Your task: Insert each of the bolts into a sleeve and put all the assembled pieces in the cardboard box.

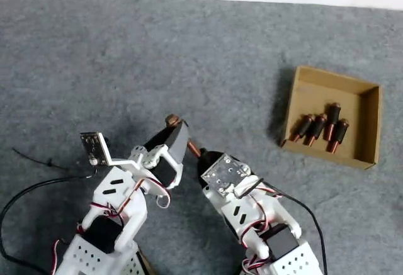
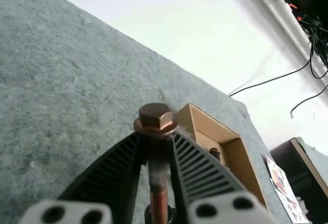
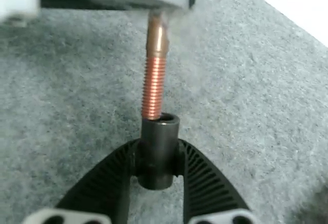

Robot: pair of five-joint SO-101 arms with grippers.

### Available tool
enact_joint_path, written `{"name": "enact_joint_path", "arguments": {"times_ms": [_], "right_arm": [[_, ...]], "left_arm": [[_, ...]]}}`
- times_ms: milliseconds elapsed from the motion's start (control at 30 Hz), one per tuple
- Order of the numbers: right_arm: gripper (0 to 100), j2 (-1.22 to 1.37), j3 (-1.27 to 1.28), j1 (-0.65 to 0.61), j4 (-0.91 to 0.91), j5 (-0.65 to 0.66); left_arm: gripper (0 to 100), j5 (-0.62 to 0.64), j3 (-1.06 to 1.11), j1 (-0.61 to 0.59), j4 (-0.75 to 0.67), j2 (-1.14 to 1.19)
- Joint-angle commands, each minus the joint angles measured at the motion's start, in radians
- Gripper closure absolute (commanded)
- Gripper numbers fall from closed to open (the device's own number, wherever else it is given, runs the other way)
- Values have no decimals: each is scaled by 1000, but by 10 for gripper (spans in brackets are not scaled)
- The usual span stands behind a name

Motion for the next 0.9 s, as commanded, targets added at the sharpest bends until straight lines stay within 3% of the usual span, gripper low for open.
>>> {"name": "enact_joint_path", "arguments": {"times_ms": [0,567,867], "right_arm": [[994,-12,97,-15,-5,11],[994,-12,97,-36,-67,44],[994,-15,97,10,-71,44]], "left_arm": [[996,-5,19,31,-23,-16],[996,2,19,1,-23,-12],[996,-5,19,105,34,-12]]}}
